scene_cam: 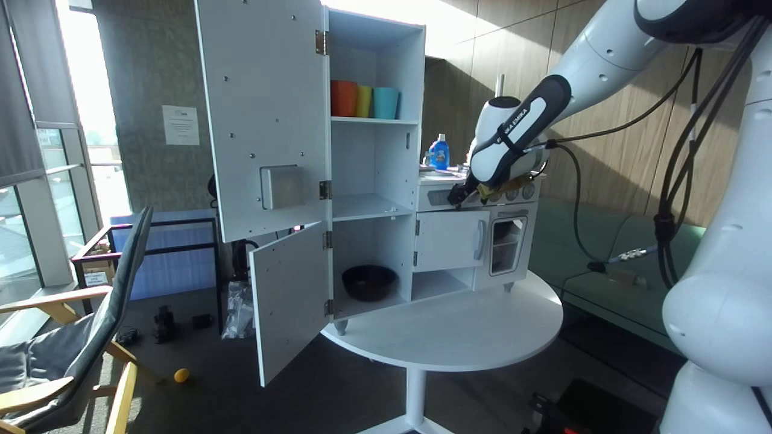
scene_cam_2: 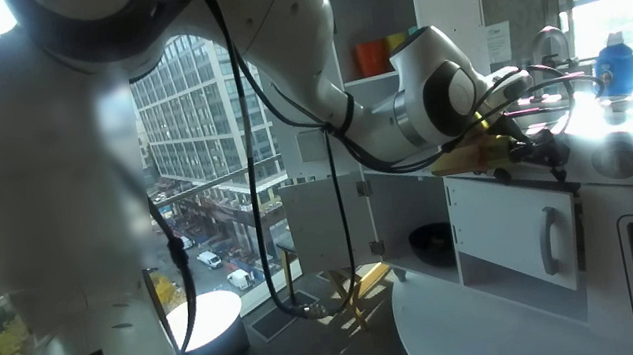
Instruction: Open all the white object's doors
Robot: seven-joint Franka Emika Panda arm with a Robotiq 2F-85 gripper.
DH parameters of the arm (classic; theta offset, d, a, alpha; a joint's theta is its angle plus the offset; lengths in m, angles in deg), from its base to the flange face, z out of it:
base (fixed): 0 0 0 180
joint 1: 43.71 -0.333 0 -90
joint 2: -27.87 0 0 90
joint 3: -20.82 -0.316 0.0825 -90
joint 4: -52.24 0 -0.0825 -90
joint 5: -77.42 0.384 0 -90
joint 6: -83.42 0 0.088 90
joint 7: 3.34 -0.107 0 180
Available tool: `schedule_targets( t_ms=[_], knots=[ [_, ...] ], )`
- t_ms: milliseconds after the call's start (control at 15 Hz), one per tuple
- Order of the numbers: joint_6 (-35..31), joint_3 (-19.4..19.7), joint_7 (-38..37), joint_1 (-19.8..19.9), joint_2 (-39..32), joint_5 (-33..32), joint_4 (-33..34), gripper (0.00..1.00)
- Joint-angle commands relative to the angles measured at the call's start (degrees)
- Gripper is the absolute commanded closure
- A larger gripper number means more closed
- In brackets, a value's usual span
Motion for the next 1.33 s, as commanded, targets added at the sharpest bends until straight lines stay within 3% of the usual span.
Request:
schedule_targets(
  t_ms=[0,333,667,1133,1267],
  knots=[
    [1.65,0.32,-1.66,0.08,-1.08,-0.26,1.44,0.0],
    [12.37,0.92,1.86,-2.78,2.66,4.62,0.18,0.0],
    [24.57,-0.46,4.83,-5.03,8.53,2.78,-1.87,0.0],
    [29.49,-4.85,18.8,-11.91,16.1,12.04,-10.01,0.0],
    [29.41,-6.37,18.75,-13.15,16.98,11.01,-10.72,0.0]
  ],
)
